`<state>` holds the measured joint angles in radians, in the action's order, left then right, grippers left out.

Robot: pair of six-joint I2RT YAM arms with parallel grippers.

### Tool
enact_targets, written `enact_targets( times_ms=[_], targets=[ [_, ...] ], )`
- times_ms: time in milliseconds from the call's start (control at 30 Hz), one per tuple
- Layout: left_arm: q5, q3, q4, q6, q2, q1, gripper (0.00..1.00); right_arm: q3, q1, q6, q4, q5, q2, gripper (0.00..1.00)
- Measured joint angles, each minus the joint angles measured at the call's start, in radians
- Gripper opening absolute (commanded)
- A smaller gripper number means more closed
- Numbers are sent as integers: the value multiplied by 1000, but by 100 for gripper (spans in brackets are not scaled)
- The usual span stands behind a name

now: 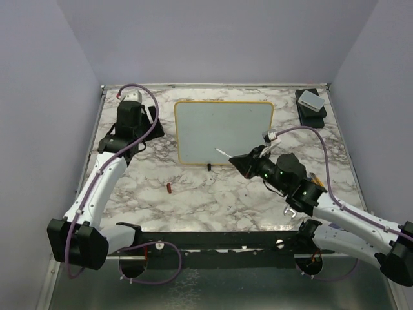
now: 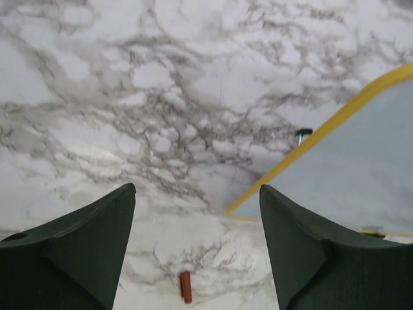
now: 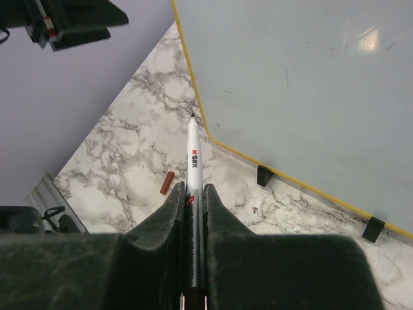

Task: Write a sentence on the whiteboard
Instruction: Hold the whiteboard on the whiteboard stand.

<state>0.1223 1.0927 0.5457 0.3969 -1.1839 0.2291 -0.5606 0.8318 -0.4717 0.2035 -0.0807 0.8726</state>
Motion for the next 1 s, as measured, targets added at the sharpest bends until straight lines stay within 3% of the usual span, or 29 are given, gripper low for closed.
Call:
enact_targets(
  times_ms=[200,467,600,1000],
  targets=[
    [-168,-6,-240,-42,-1,-103,78,-45,0,-6,41,0,100,1],
    [-510,-167,-634,28,-3,-138,72,-190,5,35,115,-30,269,1],
    [-614,-179,-730,66,-32,-146,62,-240,7,62,161,-48,341,1],
    [-700,-203,-832,93,-75,-150,61,-354,18,131,260,-61,496,1]
  ],
)
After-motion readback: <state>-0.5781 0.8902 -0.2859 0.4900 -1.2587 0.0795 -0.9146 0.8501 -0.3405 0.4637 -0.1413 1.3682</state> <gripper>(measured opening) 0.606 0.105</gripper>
